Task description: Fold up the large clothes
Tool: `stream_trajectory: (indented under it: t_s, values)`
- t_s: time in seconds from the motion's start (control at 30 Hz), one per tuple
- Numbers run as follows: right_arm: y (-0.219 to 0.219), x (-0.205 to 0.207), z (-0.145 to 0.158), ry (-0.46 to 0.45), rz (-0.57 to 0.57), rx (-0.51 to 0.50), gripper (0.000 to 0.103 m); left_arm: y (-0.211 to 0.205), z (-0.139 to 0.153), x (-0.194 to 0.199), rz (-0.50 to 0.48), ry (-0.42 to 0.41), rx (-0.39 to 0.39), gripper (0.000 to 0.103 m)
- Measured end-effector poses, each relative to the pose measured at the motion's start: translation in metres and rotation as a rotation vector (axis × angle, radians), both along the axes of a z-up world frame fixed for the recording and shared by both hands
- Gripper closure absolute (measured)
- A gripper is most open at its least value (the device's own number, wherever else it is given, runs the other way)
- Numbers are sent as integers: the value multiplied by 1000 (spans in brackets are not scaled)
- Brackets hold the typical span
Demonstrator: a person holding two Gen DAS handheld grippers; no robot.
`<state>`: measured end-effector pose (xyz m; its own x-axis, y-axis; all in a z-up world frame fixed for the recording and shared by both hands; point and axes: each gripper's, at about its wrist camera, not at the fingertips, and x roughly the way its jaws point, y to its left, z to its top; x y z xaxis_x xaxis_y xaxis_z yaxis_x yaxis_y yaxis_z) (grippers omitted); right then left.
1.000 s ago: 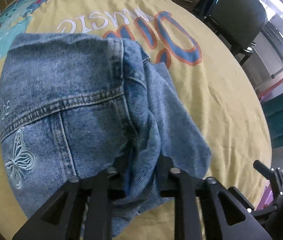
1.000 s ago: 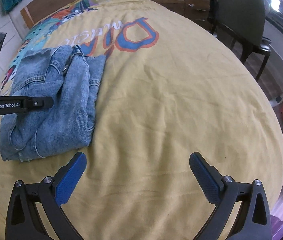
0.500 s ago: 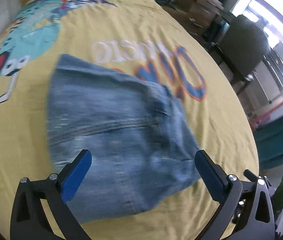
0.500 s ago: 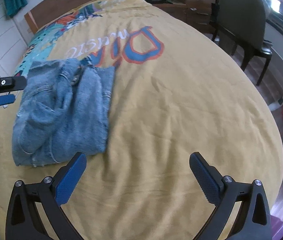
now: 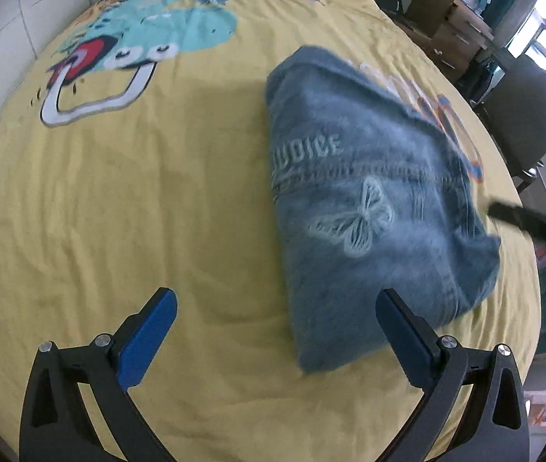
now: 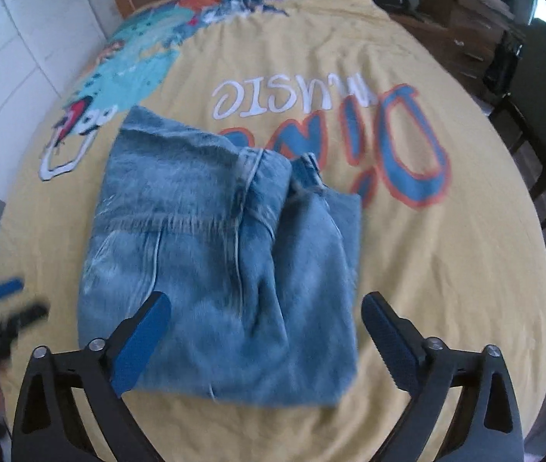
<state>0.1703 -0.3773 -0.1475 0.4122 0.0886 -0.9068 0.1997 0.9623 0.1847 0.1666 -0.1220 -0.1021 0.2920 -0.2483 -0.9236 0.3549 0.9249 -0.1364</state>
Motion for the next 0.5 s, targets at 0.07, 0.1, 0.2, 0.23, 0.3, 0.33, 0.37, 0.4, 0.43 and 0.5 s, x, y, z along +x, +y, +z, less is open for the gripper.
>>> stream_trajectory:
  t_s: [0.07,0.1,0.2,0.23,0.3,0.33,0.37,0.4,0.43,0.5]
  values:
    - [2,20,-15,49,-6,36,5,5,-2,-4,-12,14,-13,1]
    - [4,27,-23,75,-6,44,5,7,-4,-6,-15,17,-13,1]
    - [8,43,-52,143,2,109,6,13,-9,-11,-26,16,-5,1]
    - [8,45,-59,156,-5,137,6,15,-11,-11,-27,20,-6,1]
    - [8,45,-64,142,-8,187,24,18,-18,-10,-32,45,-14,1]
    - [8,45,-63,131,-6,214,45,20,-21,-7,-29,56,-13,1]
    - [7,44,-62,129,-19,212,52,21,-24,-6,-22,63,-7,1]
    - [5,42,-59,129,-26,179,69,24,-27,-4,-13,68,-4,1]
    - [4,42,-57,126,-21,176,80,26,-29,-3,-7,72,-7,1]
    - [0,38,-51,111,-26,181,91,28,-30,-3,2,81,-17,1]
